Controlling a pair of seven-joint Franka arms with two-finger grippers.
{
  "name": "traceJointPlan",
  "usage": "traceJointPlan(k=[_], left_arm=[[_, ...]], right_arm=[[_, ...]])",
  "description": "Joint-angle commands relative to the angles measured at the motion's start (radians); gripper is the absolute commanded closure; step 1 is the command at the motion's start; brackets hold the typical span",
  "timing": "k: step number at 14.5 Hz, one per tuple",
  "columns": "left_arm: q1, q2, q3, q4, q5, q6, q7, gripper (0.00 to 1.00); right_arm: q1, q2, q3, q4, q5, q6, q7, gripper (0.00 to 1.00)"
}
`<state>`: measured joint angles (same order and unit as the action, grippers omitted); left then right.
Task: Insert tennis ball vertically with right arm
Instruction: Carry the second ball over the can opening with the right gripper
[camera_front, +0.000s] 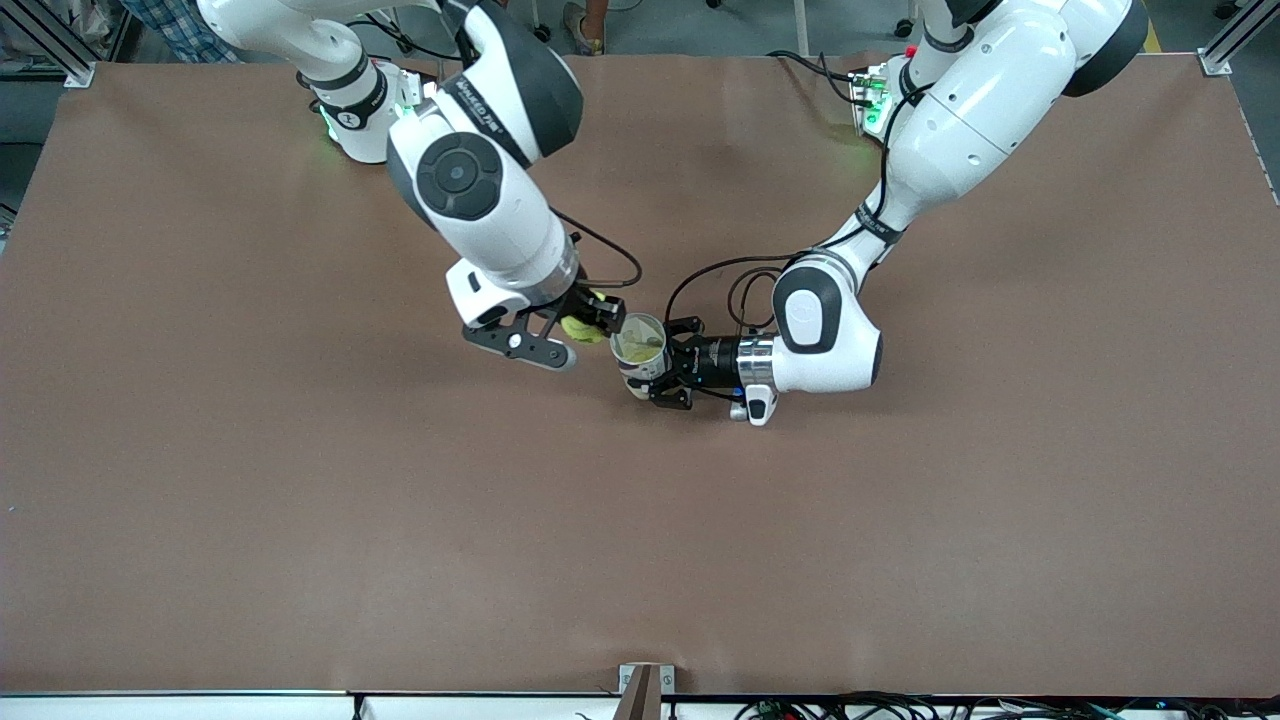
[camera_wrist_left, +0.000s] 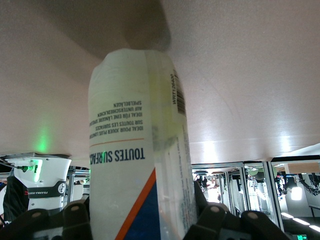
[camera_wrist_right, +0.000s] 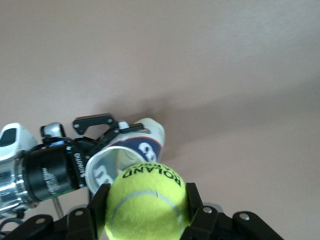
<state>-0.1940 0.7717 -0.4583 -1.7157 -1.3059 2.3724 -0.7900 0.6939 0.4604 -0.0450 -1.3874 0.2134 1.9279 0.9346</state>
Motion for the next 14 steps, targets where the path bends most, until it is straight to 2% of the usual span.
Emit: traceJointPlan(k=[1, 14], left_arm=[[0.002, -0.006, -0.005, -0.005, -0.026, -0.007, 0.0, 0.31], [0.002, -0.006, -0.005, -0.005, -0.026, -0.007, 0.0, 0.31]], right_arm=[[0.027, 0.032, -0.009, 0.028, 0.014, 0.046, 0.033, 0.63], [0.062, 0.095, -0.01, 0.028, 0.012, 0.092, 0.039, 0.61]])
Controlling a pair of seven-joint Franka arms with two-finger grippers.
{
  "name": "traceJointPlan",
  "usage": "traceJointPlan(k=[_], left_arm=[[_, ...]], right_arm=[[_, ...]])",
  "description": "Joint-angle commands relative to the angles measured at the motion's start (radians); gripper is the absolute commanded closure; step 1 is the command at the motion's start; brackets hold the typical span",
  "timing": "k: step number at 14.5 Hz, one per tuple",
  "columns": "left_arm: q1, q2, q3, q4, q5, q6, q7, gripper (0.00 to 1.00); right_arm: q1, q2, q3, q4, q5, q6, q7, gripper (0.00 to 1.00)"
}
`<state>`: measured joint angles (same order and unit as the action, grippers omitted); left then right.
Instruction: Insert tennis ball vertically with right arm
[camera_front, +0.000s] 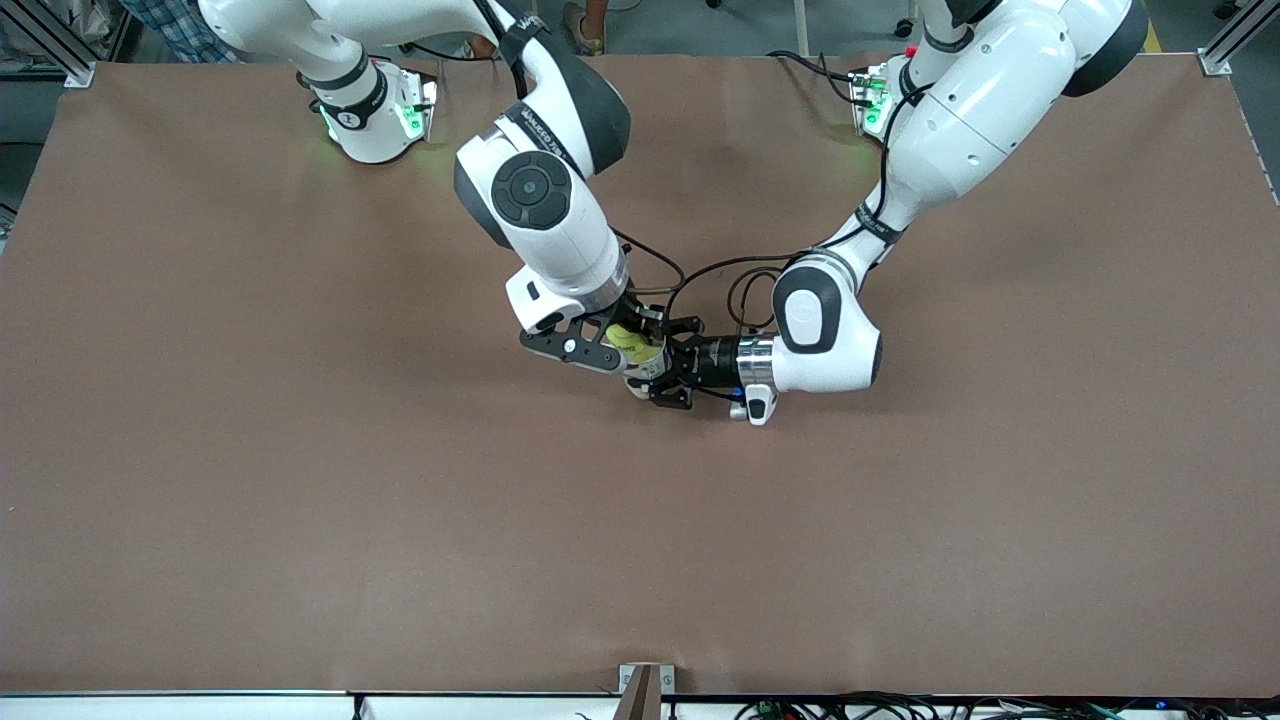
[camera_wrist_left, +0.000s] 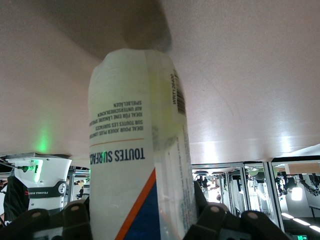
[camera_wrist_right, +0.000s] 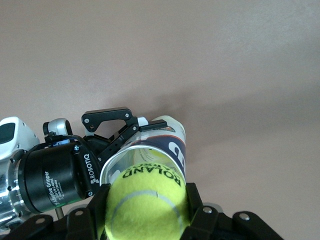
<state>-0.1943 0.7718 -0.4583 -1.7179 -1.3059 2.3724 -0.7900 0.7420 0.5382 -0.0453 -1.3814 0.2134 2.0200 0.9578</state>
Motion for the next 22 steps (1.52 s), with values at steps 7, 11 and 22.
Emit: traceJointPlan(k=[7, 11, 22], left_arm=[[0.003, -0.005, -0.005, -0.003, -0.026, -0.007, 0.011, 0.26], [0.003, -0.005, -0.005, -0.003, -0.026, -0.007, 0.009, 0.25], [0.004, 0.009, -0.003, -0.012, -0.026, -0.007, 0.052, 0.25]], right_arm=[[0.022, 0.016, -0.013, 0.028, -0.002, -0.004, 0.007, 0.0], [0.008, -0.023, -0.022, 0.051, -0.014, -0.087, 0.001, 0.0], [-0.194, -0.334, -0.034, -0.063, -0.078, -0.547, -0.238, 0.0]])
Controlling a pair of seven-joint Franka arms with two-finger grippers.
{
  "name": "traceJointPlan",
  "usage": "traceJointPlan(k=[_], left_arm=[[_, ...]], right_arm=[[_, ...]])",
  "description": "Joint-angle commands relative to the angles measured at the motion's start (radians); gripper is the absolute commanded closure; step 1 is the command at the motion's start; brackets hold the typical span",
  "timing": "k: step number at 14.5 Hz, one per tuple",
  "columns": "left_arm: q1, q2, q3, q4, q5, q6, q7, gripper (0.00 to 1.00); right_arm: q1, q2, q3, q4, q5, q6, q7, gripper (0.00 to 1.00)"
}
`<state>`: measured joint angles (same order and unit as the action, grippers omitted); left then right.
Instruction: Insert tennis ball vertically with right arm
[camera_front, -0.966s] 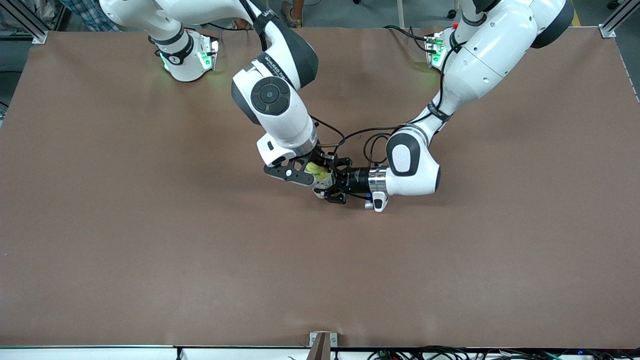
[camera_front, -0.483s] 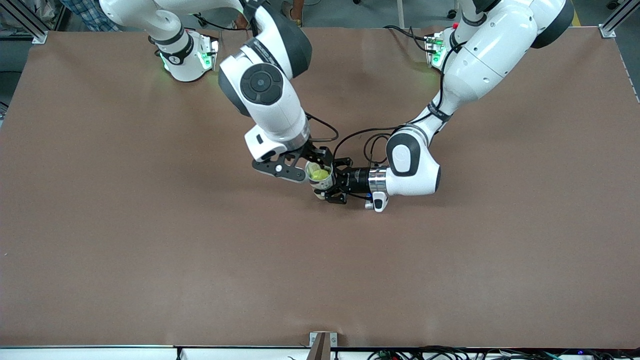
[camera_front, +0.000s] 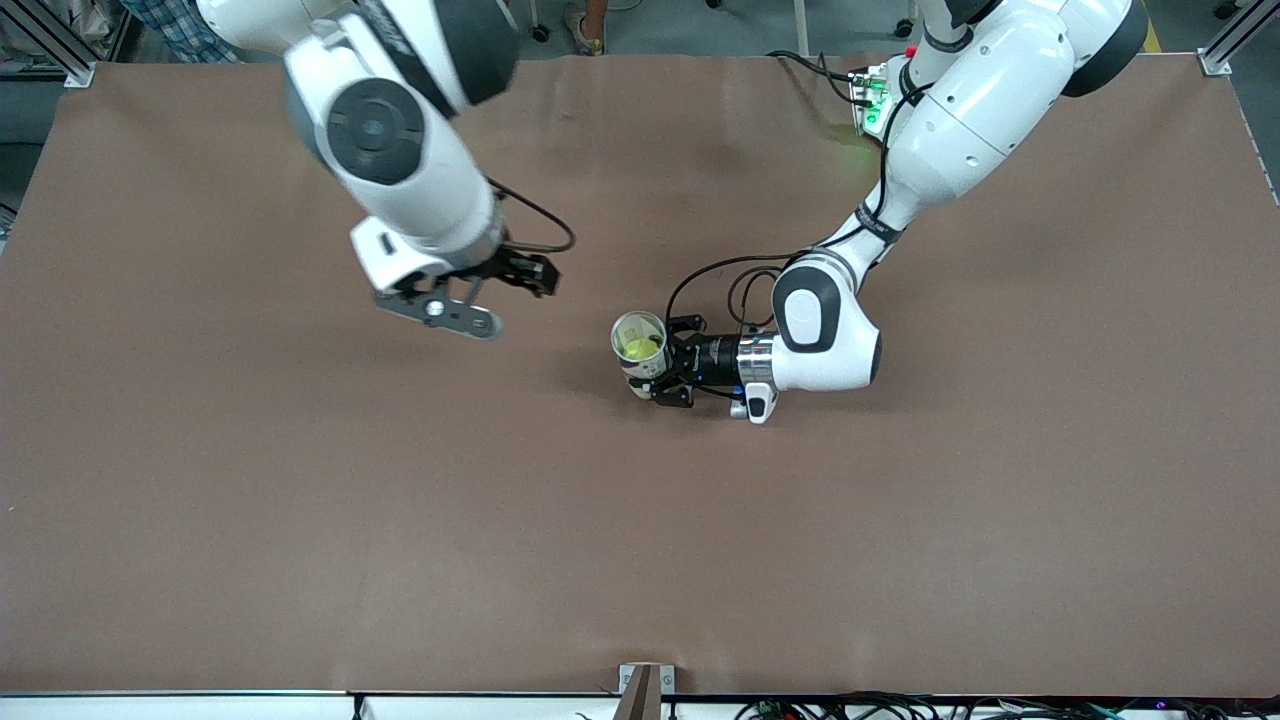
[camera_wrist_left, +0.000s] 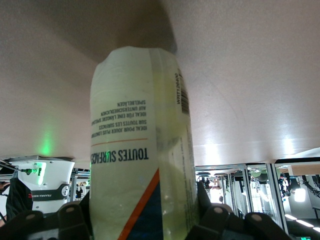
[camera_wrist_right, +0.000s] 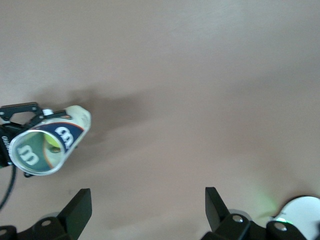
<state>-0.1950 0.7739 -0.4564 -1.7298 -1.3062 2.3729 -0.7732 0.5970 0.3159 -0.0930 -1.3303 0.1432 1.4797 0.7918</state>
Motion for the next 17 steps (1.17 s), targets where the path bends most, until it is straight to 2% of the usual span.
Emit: traceJointPlan(k=[1, 4, 5, 6, 11, 17], left_arm=[[0.003, 0.013, -0.005, -0.001, -0.025, -0.007, 0.038, 0.25], [0.003, 0.019, -0.007, -0.001, -0.027, -0.007, 0.045, 0.24], [0.003, 0.025, -0.007, 0.001, -0.03, -0.007, 0.045, 0.06], [0.003, 0.027, -0.007, 0.001, -0.036, -0.007, 0.045, 0.0], [0.008, 0.027, -0.005, -0.002, -0.038, -0.007, 0.045, 0.0], [0.032, 0.018, -0.005, -0.028, -0.036, -0.007, 0.045, 0.0]], right_arm=[[-0.081, -0.162, 0.013, -0.165, -0.008, -0.007, -0.119, 0.0], [-0.141, -0.241, 0.013, -0.243, -0.027, -0.007, -0.21, 0.0], [-0.161, -0.257, 0.013, -0.26, -0.046, -0.007, -0.253, 0.0], [-0.178, -0.267, 0.013, -0.264, -0.059, -0.009, -0.3, 0.0], [-0.374, -0.282, 0.013, -0.264, -0.085, -0.015, -0.597, 0.0], [-0.545, -0.287, 0.013, -0.254, -0.112, 0.036, -0.877, 0.0]])
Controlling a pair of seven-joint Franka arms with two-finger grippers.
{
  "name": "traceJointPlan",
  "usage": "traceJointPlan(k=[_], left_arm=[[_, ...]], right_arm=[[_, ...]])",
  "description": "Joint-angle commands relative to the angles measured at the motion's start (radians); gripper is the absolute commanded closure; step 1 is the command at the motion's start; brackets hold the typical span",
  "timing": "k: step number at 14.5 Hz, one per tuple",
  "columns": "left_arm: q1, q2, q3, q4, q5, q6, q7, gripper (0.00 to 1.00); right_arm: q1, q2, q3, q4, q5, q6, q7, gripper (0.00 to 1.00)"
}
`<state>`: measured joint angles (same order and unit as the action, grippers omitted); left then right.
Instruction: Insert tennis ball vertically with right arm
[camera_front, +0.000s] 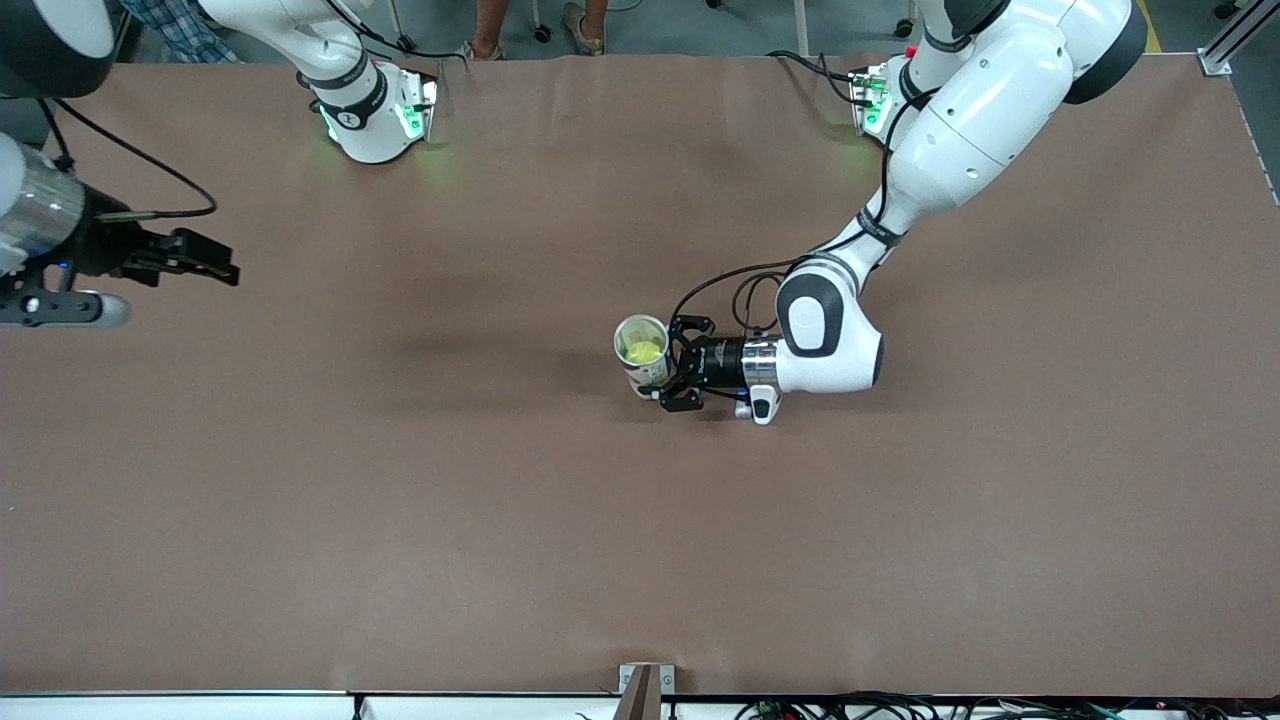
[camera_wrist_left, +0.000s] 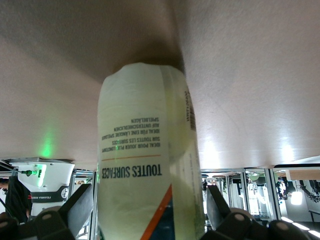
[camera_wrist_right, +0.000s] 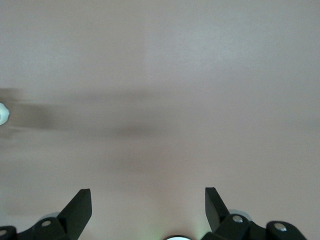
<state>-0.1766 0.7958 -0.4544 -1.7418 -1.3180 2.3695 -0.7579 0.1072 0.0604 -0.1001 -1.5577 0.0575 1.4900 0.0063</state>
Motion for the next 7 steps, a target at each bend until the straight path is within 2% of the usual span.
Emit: traceJointPlan(k=[1, 7], left_arm=[[0.014, -0.004, -0.006, -0.019, -0.024, -0.004, 0.029, 0.0], [0.063, -0.032, -0.006, -0.077, -0.013, -0.049, 0.046, 0.0]], right_arm=[[-0.081, -0.031, 0.02, -0.027, -0.027, 0.038, -0.145, 0.0], [-0.107, -0.027, 0.026, 0.039, -0.027, 0.081, -0.17, 0.0]])
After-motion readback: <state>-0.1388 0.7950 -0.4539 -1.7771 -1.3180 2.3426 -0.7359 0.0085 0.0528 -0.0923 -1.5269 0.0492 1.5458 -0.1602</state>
